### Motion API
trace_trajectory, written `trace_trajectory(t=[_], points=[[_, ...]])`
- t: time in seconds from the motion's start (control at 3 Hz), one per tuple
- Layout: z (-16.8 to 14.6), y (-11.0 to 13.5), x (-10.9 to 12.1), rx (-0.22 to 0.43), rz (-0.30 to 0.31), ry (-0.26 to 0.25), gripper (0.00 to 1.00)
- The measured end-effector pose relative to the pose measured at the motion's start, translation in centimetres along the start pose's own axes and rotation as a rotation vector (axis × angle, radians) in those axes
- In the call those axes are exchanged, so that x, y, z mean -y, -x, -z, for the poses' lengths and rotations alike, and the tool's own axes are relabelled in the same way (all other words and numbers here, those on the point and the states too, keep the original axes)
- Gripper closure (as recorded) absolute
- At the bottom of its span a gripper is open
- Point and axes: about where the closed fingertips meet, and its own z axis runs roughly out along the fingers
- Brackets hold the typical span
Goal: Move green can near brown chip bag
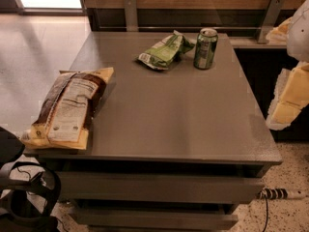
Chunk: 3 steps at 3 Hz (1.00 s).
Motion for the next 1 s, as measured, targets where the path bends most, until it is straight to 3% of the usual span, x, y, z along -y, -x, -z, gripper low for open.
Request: trace_trajectory(t=[0.33, 0.67, 1.0], points=[[0.0, 0.0, 0.1, 0.002, -0.001, -0.003, 0.00], [-0.5, -1.1, 2.2, 0.039, -0.070, -0.035, 0.00], [-1.8, -4.1, 6.1, 0.142, -0.240, -0.102, 0.00]])
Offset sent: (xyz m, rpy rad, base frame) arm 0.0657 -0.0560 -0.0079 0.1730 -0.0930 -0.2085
